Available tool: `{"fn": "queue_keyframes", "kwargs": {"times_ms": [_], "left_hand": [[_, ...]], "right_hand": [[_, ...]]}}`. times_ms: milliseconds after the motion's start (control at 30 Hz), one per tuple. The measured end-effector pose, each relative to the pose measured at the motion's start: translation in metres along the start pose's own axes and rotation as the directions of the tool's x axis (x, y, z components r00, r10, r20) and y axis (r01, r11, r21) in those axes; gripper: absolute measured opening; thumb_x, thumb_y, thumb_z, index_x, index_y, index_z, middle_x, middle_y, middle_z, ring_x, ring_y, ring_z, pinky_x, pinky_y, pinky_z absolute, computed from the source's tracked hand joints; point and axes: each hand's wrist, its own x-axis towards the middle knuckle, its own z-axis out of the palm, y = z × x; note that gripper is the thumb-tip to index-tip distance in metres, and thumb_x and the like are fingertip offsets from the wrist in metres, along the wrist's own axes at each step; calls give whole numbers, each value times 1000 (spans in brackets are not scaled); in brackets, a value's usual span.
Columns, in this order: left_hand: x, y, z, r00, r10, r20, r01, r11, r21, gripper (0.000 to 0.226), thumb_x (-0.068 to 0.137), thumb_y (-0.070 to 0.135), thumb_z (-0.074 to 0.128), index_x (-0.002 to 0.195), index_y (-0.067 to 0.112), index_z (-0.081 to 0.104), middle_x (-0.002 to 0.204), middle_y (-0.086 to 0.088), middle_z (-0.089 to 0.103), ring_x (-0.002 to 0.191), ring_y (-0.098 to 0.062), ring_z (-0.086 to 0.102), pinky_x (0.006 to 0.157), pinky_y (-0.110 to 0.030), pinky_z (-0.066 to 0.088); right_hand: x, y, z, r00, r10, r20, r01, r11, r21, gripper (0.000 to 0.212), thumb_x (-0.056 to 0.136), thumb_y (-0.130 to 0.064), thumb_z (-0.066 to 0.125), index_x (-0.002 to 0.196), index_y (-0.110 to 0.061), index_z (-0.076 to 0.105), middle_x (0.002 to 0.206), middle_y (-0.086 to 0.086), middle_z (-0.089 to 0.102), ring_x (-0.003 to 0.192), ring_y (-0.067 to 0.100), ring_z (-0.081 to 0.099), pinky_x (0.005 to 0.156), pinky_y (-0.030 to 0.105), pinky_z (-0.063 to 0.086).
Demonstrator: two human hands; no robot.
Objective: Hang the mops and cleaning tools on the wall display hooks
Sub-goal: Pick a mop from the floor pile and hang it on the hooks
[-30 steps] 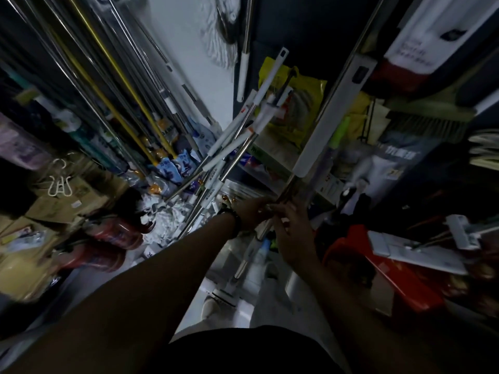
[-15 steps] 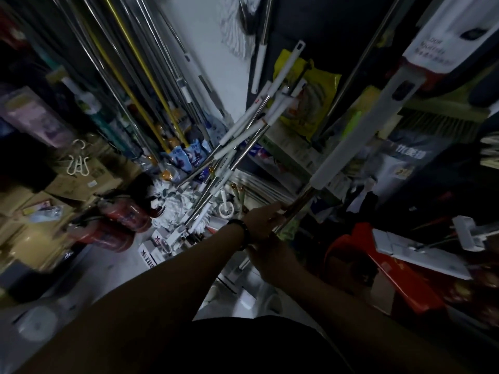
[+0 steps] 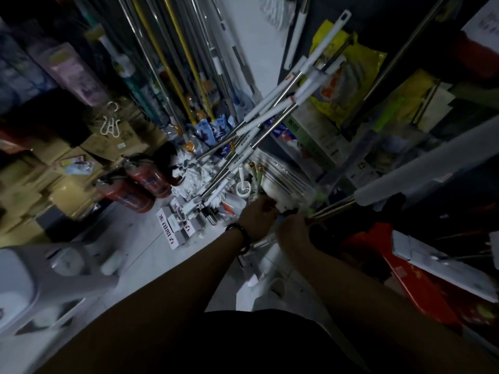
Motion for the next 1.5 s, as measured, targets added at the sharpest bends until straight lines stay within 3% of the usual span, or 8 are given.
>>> {"fn": "queue_keyframes", "kwargs": {"times_ms": [133,233,367,533,767,1133,1267,1500], "left_hand": [[-27,-65,-24,954,-297,-30,295,953,-61,20,103,30,61,118,17,65,117,-14,73,98,-34,71,79,-38,58],[-58,-93,-38,893,-451,11,449,888,-100,24,105,33,57,118,15,65,112,-10,76,84,-26,71,56,-25,53],[-68,-109,-36,845,-532,45,532,831,-160,21,104,33,55,112,16,66,109,-11,77,82,-28,71,57,-27,52],[-54,-105,-20,832,-537,135,553,791,-262,31,104,30,56,117,4,67,95,-12,73,56,-22,62,48,-22,42],[-34,-85,18,738,-605,299,646,507,-570,42,103,40,58,127,6,61,119,-17,69,91,-34,69,74,-38,55],[4,-67,34,831,-446,333,385,30,-922,39,109,32,49,133,2,51,137,-22,58,101,-34,65,71,-47,59],[7,-68,29,843,-465,268,260,-84,-962,17,105,6,53,120,0,58,122,-22,61,101,-35,65,63,-46,63],[-6,-45,20,862,-423,279,192,-236,-952,26,103,13,61,126,2,60,128,-27,63,106,-39,67,57,-50,64]], "right_hand": [[10,5,-19,990,-16,139,80,879,-470,23,103,-9,50,119,-10,67,119,8,71,106,30,71,95,44,55],[17,5,-23,987,-8,160,65,933,-354,19,102,-15,54,109,-14,71,109,5,73,98,28,73,88,42,60],[10,9,-40,985,-125,115,162,900,-405,19,102,-18,52,86,-14,61,106,4,72,100,27,72,92,43,57],[-9,36,-74,998,-58,1,54,921,-386,18,99,-29,55,95,-21,71,104,-1,75,99,22,73,87,36,55],[-62,86,-114,992,-8,-129,-31,955,-296,36,93,-53,61,113,-26,71,110,-2,76,99,19,74,76,30,51],[-117,108,-130,986,158,-61,-156,987,31,60,76,-84,59,92,-26,67,88,-6,70,68,18,59,59,29,43],[-125,103,-139,984,144,-108,-138,988,63,65,72,-87,57,93,-27,73,87,-5,73,77,19,71,69,32,56],[-117,98,-154,996,58,65,-64,994,90,63,83,-81,55,113,-28,72,113,0,72,97,20,69,79,33,53]]}}
